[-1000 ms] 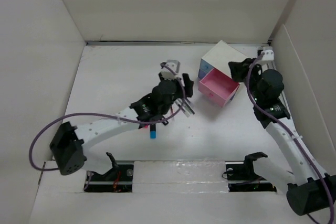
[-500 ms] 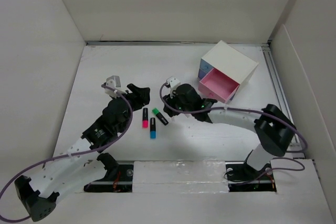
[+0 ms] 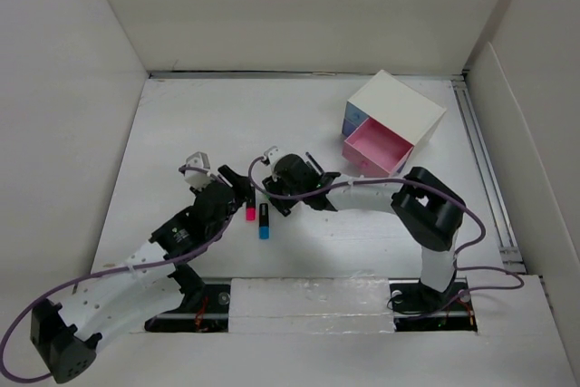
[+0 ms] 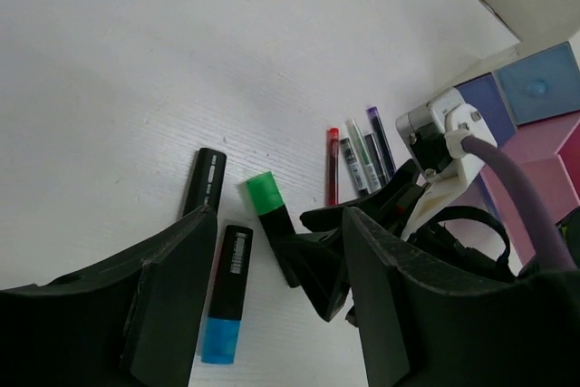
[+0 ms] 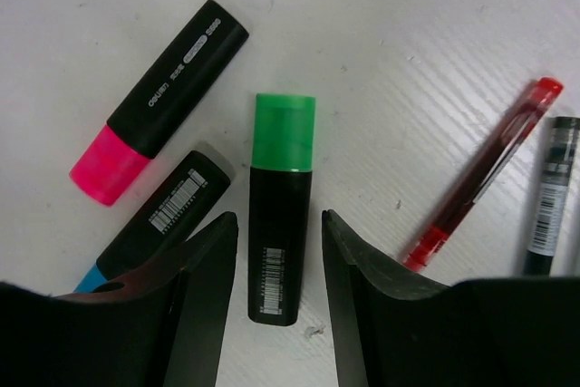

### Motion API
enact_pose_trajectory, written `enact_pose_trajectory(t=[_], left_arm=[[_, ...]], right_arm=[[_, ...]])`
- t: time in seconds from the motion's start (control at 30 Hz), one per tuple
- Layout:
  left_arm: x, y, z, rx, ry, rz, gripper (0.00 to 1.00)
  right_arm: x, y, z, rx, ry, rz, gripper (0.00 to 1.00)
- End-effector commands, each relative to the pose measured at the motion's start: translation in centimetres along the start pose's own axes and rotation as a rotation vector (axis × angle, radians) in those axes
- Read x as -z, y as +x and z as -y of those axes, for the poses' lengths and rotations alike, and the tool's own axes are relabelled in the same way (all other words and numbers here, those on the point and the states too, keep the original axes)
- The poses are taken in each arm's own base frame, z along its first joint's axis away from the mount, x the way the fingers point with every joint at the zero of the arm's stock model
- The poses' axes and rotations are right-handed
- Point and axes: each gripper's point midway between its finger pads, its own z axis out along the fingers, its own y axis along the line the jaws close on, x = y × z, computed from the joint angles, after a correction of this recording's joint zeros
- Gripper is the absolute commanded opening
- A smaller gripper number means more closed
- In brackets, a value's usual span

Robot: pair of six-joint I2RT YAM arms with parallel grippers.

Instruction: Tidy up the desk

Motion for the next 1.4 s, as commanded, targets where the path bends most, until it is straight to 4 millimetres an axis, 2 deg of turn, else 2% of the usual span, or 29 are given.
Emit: enact_pose_trajectory(t=[0.0,0.27,0.3,0.37,0.4,0.47,0.5,0.57,0.6,0.63,0.67,0.7,0.73,0.77,0.8,0.83,0.9,0.93,0.97,1.07,1.1,1.2,1.23,1.3,1.37], left_arm=[[0.2,-0.7,-1.8,0.073,-0.074,0.051,0.54],[2.0,-4.0,-1.2,0.124,-0.007,0.15,0.54],[2.3,-4.4,-1.2,0.121,-0.013,0.155,0.55],[2.5,-4.9,-1.1,0.122,-0.018,0.165,0.55],[2.5,-4.9,-1.2,0.12,-0.019,0.162,0.55],[2.4,-4.5,-1.2,0.116,-0.019,0.153,0.55],[2.2,-4.2,-1.3,0.112,-0.022,0.147,0.55],[2.0,-3.8,-1.5,0.108,-0.031,0.137,0.55],[1.9,-3.7,-1.4,0.106,-0.03,0.132,0.55],[1.9,-3.6,-1.1,0.093,-0.022,0.125,0.55],[1.5,-3.2,-0.7,0.05,-0.016,0.104,0.59],[1.6,-3.5,-0.4,0.058,-0.007,0.11,0.59],[1.5,-3.0,0.1,0.009,0.011,0.08,0.6],[0.5,-1.9,0.9,-0.049,0.009,0.031,0.6],[0.5,-1.9,0.9,-0.05,0.009,0.031,0.6],[-0.3,-0.3,0.7,-0.094,-0.015,-0.026,0.6],[-0.9,0.6,1.2,-0.116,-0.021,-0.066,0.6],[-1.3,1.8,1.1,-0.142,-0.032,-0.1,0.59],[-1.6,2.1,1.0,-0.14,-0.039,-0.104,0.59],[-2.3,3.2,0.6,-0.163,-0.055,-0.124,0.6],[-2.4,3.4,0.5,-0.172,-0.061,-0.133,0.59],[-3.0,4.8,-0.3,-0.211,-0.112,-0.182,0.6],[-3.3,5.7,-0.9,-0.234,-0.139,-0.209,0.6],[-3.7,6.2,-1.3,-0.252,-0.16,-0.23,0.61],[-4.0,7.6,-1.5,-0.27,-0.165,-0.282,0.64]], right_arm=[[-0.1,-0.9,-1.0,0.022,0.009,0.018,0.48],[-1.3,1.0,0.6,-0.016,0.098,-0.003,0.46],[-1.5,1.0,0.6,-0.016,0.1,-0.005,0.39],[-1.9,0.9,0.3,-0.012,0.106,-0.004,0.32],[-1.9,0.7,0.3,-0.013,0.106,0.001,0.21],[-1.1,-0.4,0.2,-0.02,0.106,0.031,0.14],[0.1,-2.5,-0.1,-0.03,0.093,0.097,0.13],[1.8,-5.1,-0.2,-0.048,0.068,0.172,0.13],[4.3,-7.6,-0.8,-0.054,0.038,0.241,0.13],[5.7,-9.2,0.4,-0.072,0.048,0.281,0.13],[9.0,-11.6,1.2,-0.088,0.043,0.359,0.13],[8.8,-11.2,1.3,-0.087,0.045,0.351,0.14],[12.4,-13.5,1.9,-0.094,0.044,0.434,0.14],[16.0,-14.8,4.9,-0.12,0.11,0.508,0.14],[15.7,-14.3,5.1,-0.113,0.115,0.494,0.14],[19.3,-15.4,7.7,-0.141,0.179,0.565,0.15],[21.5,-14.4,10.8,-0.169,0.262,0.571,0.17],[23.0,-13.6,12.2,-0.188,0.292,0.577,0.17],[24.0,-13.0,15.2,-0.227,0.358,0.587,0.17],[25.0,-11.3,18.3,-0.268,0.412,0.589,0.17],[25.6,-10.9,20.0,-0.292,0.446,0.593,0.17],[25.8,-10.1,22.3,-0.323,0.479,0.583,0.17],[25.7,-10.0,22.7,-0.328,0.479,0.579,0.17],[25.8,-9.5,23.8,-0.345,0.495,0.569,0.16],[25.5,-8.9,24.1,-0.357,0.495,0.556,0.16]])
